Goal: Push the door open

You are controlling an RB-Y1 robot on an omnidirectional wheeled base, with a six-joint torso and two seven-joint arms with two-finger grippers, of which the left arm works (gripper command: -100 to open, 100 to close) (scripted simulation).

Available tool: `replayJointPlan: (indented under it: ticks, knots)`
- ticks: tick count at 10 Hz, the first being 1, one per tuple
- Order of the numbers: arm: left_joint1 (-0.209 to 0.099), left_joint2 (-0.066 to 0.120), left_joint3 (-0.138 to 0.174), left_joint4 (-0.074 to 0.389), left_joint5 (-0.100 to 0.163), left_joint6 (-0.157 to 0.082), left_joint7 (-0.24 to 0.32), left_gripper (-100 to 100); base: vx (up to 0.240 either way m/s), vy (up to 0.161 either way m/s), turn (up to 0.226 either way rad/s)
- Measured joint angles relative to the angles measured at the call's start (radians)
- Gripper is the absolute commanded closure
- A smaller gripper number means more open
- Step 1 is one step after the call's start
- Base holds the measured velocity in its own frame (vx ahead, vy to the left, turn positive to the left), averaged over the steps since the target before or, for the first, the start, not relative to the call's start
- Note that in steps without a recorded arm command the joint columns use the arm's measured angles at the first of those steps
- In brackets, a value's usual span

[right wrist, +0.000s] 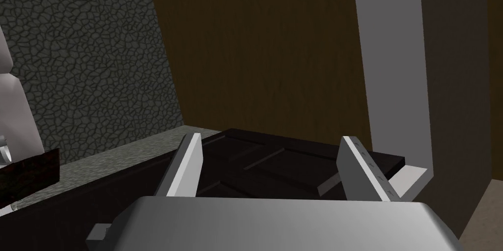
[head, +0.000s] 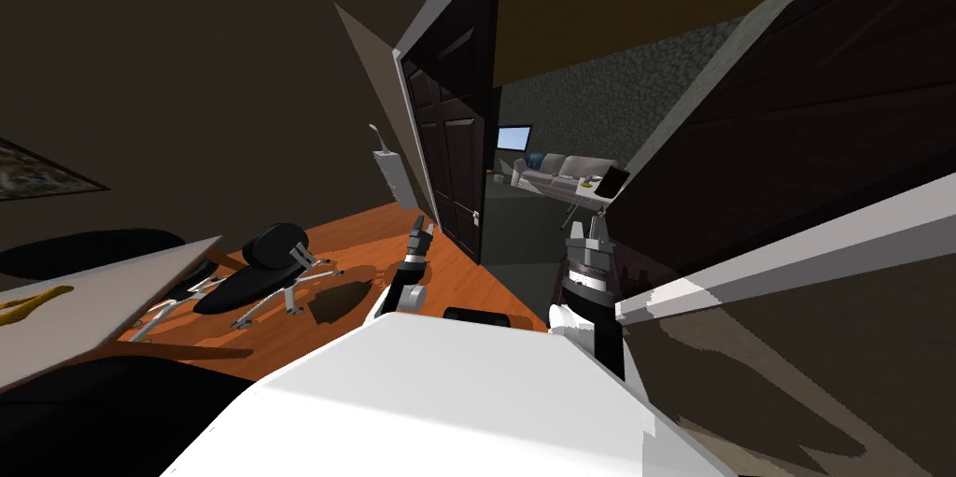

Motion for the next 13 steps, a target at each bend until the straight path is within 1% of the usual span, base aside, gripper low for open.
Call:
replayJointPlan:
  ticks: [1, 2, 4, 6, 7, 9, 10, 11, 12, 13]
  knots:
    - [-0.005, 0.005, -0.008, 0.027, -0.001, -0.008, 0.004, -100, 0.089, 0.055, -0.106]
    - [-0.016, 0.002, -0.019, 0.059, -0.004, -0.015, 0.003, -100, 0.078, 0.049, -0.086]
    - [-0.017, 0.011, -0.039, 0.11, -0.007, -0.036, 0.009, -100, 0.089, 0.059, -0.103]
    - [-0.037, 0.011, -0.059, 0.173, -0.012, -0.049, 0.011, -100, 0.103, 0.072, -0.122]
    - [-0.04, 0.011, -0.071, 0.191, -0.015, -0.05, 0.012, -100, 0.053, 0.053, -0.032]
    - [-0.053, 0.014, -0.081, 0.228, -0.016, -0.056, 0.015, -100, 0.042, 0.056, -0.092]
    - [-0.056, 0.015, -0.091, 0.252, -0.018, -0.064, 0.016, -100, 0.045, 0.048, -0.041]
    - [-0.06, 0.016, -0.095, 0.273, -0.019, -0.074, 0.018, -100, 0.058, 0.039, -0.064]
    - [-0.064, 0.018, -0.101, 0.289, -0.02, -0.076, 0.02, -100, 0.082, 0.05, -0.095]
    - [-0.075, 0.022, -0.108, 0.323, -0.02, -0.086, 0.023, -100, 0.096, 0.077, -0.132]
